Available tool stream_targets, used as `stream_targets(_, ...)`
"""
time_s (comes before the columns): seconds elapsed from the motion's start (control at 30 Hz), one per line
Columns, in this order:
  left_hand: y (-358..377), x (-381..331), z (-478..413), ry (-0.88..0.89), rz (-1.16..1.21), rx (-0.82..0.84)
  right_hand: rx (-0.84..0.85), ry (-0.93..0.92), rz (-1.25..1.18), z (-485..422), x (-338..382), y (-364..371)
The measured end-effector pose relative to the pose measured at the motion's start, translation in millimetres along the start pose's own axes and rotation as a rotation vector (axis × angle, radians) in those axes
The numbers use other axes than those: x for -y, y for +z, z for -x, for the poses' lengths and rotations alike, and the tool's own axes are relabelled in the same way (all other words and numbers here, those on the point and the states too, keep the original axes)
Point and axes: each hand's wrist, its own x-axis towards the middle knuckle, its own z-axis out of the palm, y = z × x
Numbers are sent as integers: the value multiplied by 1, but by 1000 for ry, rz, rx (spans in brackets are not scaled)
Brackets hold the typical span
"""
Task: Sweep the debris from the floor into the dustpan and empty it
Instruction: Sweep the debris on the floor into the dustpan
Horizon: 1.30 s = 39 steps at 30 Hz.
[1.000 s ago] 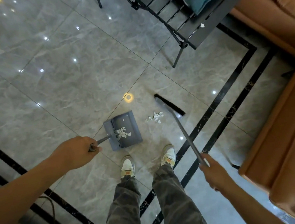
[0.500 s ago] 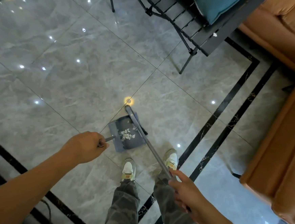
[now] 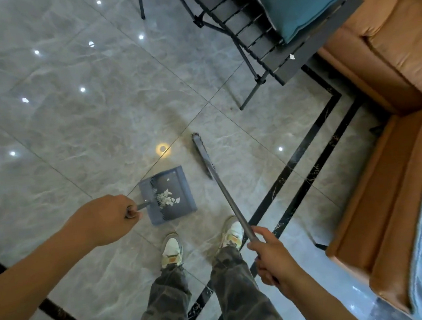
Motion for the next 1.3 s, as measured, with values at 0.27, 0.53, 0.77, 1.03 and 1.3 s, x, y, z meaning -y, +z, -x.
stream_targets(0.27,-8,-8,1,9,83,8,62,-25,-128,0,17,-3)
stream_targets(0.53,-48,-55,-15,22,59,25,18,-13,-276,0,12,-61)
stream_targets(0.77,-94,-123,-44,94,-57,53,-130,34,-352,5,-50,-117)
stream_targets(1.03,-107,-231,-75,203,-104,25,-290,69,-370,-16,-118,-189)
stream_targets(1.3,-111,-328,-110,282,-173,57,-378,69,-363,-60,-156,-248)
